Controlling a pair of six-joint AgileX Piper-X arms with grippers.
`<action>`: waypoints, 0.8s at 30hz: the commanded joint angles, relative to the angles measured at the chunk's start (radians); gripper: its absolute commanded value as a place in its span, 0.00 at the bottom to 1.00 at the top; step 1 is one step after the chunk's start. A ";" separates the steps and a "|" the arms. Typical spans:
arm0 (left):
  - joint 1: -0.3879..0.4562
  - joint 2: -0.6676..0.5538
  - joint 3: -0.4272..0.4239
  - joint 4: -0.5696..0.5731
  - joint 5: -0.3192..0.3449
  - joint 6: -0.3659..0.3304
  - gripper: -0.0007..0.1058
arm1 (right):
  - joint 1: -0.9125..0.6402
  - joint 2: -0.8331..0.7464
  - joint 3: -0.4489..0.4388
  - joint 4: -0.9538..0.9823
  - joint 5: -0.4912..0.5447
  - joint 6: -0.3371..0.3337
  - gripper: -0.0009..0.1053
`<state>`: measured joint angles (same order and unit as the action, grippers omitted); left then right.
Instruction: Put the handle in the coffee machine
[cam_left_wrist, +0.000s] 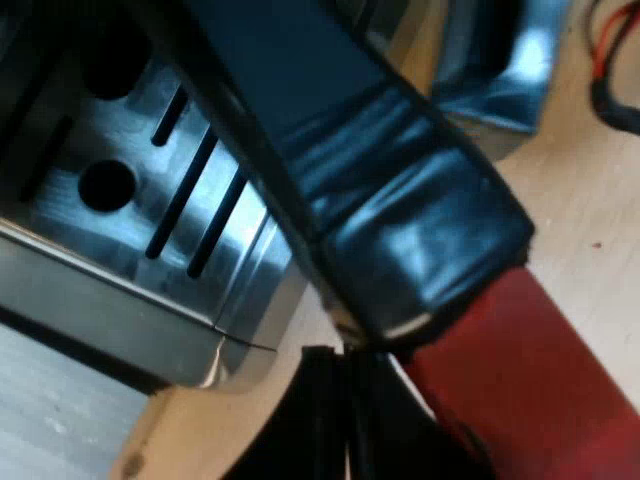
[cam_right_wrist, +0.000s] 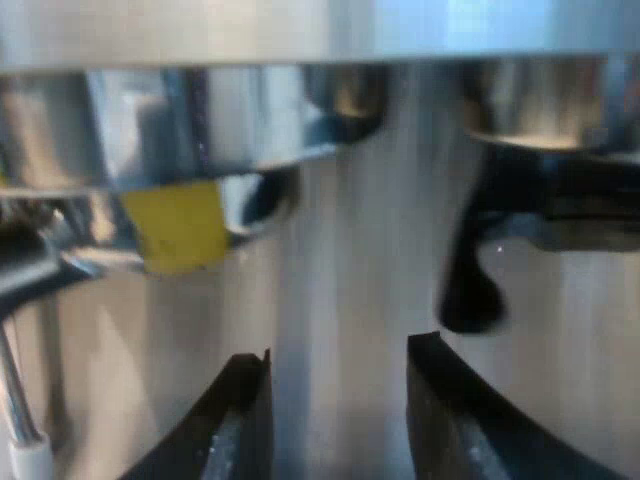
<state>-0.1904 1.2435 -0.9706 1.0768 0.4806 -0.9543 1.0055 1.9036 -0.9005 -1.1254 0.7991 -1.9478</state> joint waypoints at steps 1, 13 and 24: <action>-0.019 -0.004 0.003 -0.015 0.063 -0.105 0.01 | -0.003 -0.037 0.071 -0.014 -0.004 -0.007 0.35; -0.022 -0.004 0.003 -0.033 -0.033 -0.313 0.01 | 0.028 -0.267 0.319 -0.014 -0.019 -0.007 0.35; -0.024 -0.035 0.003 -0.061 -0.114 -0.411 0.01 | 0.106 -0.459 0.386 0.163 -0.132 0.000 0.35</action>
<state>-0.2177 1.2100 -0.9632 1.0543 0.3670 -1.2815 1.1092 1.4561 -0.5171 -0.9726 0.6871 -1.9469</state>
